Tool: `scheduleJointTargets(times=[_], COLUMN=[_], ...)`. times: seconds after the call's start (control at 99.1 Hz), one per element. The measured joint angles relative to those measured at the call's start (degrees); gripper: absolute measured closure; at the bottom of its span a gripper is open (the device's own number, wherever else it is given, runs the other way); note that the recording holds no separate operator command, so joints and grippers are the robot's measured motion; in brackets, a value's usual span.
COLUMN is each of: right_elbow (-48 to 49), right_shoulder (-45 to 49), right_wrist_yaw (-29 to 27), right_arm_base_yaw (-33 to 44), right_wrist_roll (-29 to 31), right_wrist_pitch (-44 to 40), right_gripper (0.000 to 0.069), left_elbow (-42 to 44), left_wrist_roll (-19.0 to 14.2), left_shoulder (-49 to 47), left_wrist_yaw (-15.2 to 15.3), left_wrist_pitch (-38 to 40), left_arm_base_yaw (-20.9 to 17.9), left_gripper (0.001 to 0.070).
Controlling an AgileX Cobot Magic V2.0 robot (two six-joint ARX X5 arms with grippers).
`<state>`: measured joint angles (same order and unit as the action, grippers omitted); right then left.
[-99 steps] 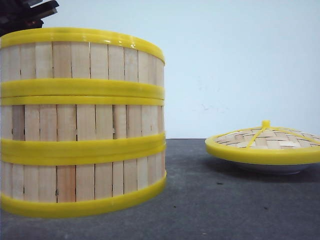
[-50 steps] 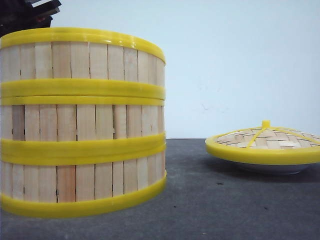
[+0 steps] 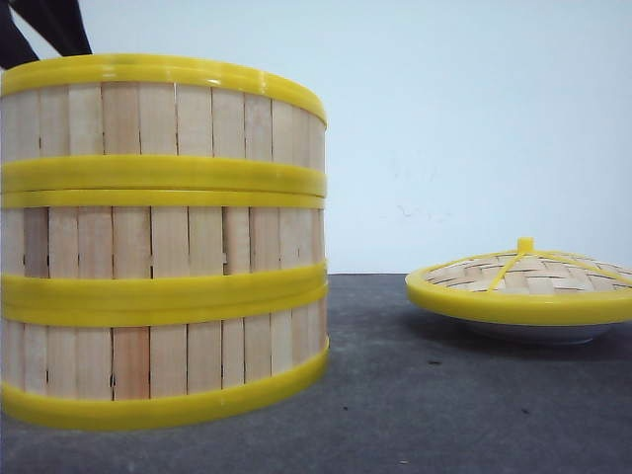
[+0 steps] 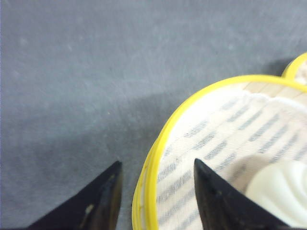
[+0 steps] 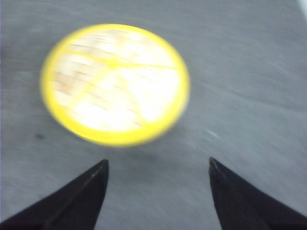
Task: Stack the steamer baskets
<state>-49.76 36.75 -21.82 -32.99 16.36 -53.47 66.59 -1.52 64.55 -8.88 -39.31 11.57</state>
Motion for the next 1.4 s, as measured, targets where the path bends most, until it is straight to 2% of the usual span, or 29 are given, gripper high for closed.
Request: scheduleJointTargets(times=[0.101,0.252,0.303,0.484,0.596,0.828,1.231,1.302,1.403], right_elbow=[0.00,0.00,0.00,0.00,0.00,0.00,0.00,0.00,0.00], right_shoulder=[5.18,14.47,18.40,29.97,35.74,43.15,48.39,48.78,48.78], right_wrist_yaw=[2.80,11.96,15.54,26.27,27.56,27.76,27.58,27.45,27.43], right_arm_base_yaw=[0.61,5.57,8.87,18.88,21.14,20.17,19.91,19.91,19.91], right_wrist_roll=[-2.29,-4.20,-4.72,-7.30,-9.44,-16.13,-18.08,-18.10,-18.10], right_wrist_pitch=[8.55,16.66,18.75,28.15,32.37,40.22,45.94,46.82,46.88], right_gripper=[0.0284,0.0284,0.0284,0.0284,0.0284,0.0284,0.0286,0.0315,0.0408], left_elbow=[0.00,0.00,0.00,0.00,0.00,0.00,0.00,0.00,0.00], left_wrist_roll=[1.14,2.54,2.64,3.06,3.06,3.08,3.37,3.41,3.43], left_shoulder=[-3.08,-6.86,-7.85,-9.51,-9.49,-9.49,-9.49,-9.49,-9.49], left_wrist_yaw=[1.62,8.79,10.14,10.47,10.47,10.47,10.47,10.47,10.47], left_wrist_pitch=[-2.62,-7.02,-8.15,-9.94,-9.94,-9.94,-9.94,-9.92,-9.94], left_arm_base_yaw=[-0.85,-2.21,-2.80,-3.67,-3.67,-3.69,-3.69,-3.69,-3.69], left_gripper=[0.0432,0.0432,0.0432,0.0432,0.0432,0.0432,0.0432,0.0432,0.0432])
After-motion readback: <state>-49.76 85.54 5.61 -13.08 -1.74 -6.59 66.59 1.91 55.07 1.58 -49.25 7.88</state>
